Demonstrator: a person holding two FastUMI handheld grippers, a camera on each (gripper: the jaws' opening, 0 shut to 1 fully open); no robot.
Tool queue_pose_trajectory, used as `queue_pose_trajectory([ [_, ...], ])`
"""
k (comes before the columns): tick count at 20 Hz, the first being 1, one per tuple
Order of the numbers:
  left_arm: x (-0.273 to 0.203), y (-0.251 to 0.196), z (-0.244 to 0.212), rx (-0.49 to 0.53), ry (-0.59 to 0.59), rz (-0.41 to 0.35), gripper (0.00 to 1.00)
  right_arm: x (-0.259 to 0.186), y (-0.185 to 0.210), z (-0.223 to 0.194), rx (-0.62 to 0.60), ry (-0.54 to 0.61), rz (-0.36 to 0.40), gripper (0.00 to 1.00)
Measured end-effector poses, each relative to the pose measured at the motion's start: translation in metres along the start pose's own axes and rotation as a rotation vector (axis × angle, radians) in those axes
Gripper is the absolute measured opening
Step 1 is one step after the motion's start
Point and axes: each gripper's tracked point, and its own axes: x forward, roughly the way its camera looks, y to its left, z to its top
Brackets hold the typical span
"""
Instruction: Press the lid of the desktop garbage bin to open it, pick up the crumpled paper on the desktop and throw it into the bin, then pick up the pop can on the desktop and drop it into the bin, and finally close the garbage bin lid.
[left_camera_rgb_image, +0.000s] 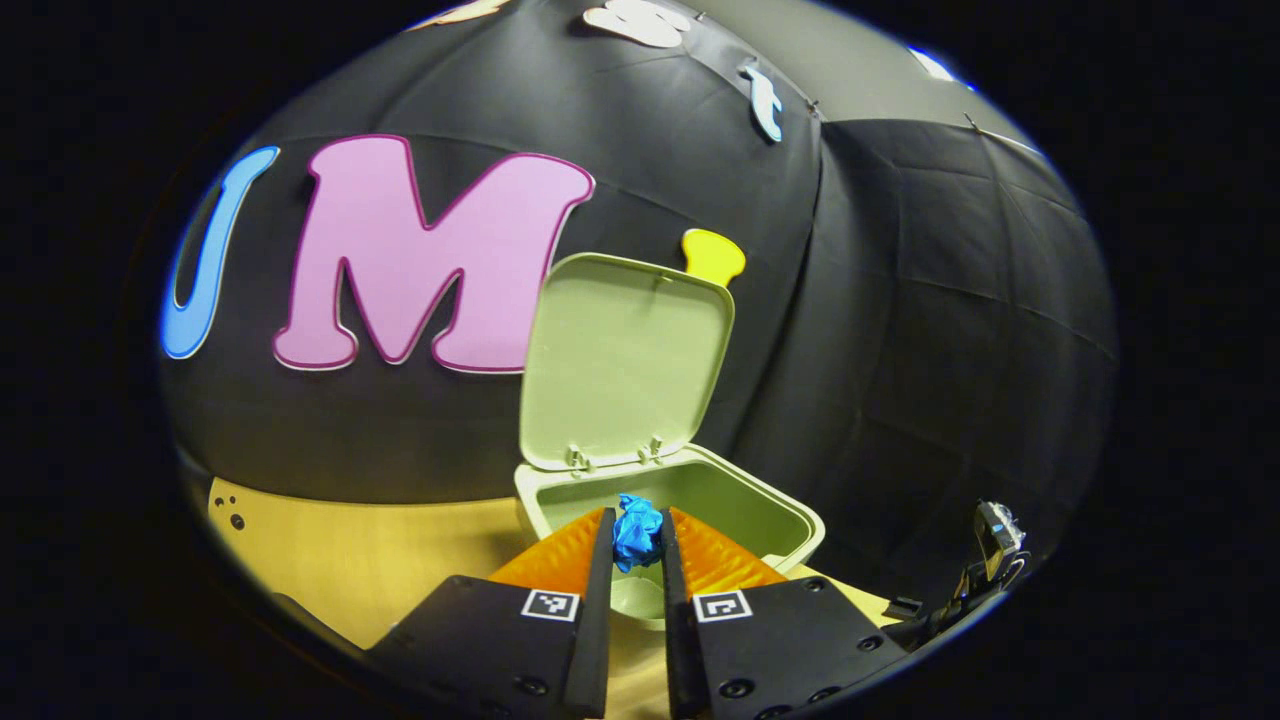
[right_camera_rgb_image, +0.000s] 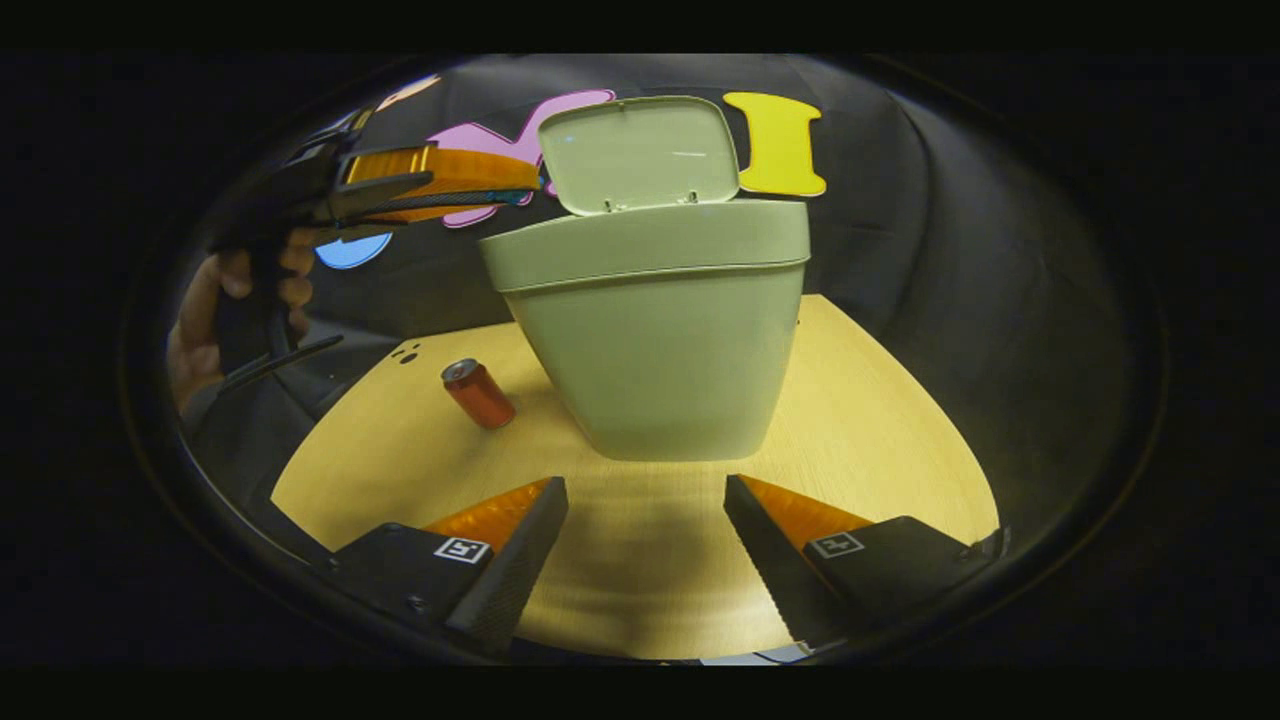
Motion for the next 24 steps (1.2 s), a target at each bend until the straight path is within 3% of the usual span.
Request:
queue_pose_trajectory([
  [4,0.012,-0.003,-0.004,0.038,0.028,-0.001,0.31,-0.002,-0.005,-0.003,-0.026,0.005,-0.003,0.99],
  [7,0.015,-0.001,-0.010,0.038,0.047,0.008,0.45,0.000,-0.007,-0.001,-0.033,0.007,-0.003,0.99],
  [8,0.015,0.001,-0.011,0.031,0.044,0.009,0.40,0.000,-0.007,-0.001,-0.034,0.007,-0.004,0.99],
  [9,0.015,0.002,-0.011,0.022,0.040,0.001,0.63,0.001,-0.008,0.000,-0.037,0.006,-0.008,0.99],
  [10,0.016,0.000,-0.011,0.009,0.038,-0.010,0.67,0.002,-0.008,0.001,-0.038,0.004,-0.009,0.99],
  [12,0.013,0.009,-0.012,-0.004,0.036,0.001,0.99,0.003,-0.008,0.001,-0.033,0.008,-0.010,0.99],
  [18,-0.024,0.054,-0.004,-0.021,-0.013,0.123,0.96,0.007,0.009,-0.003,-0.034,0.027,0.010,0.99],
  [24,-0.105,0.125,-0.035,-0.038,0.028,0.305,0.96,0.015,0.043,-0.008,-0.054,0.048,0.049,0.99],
])
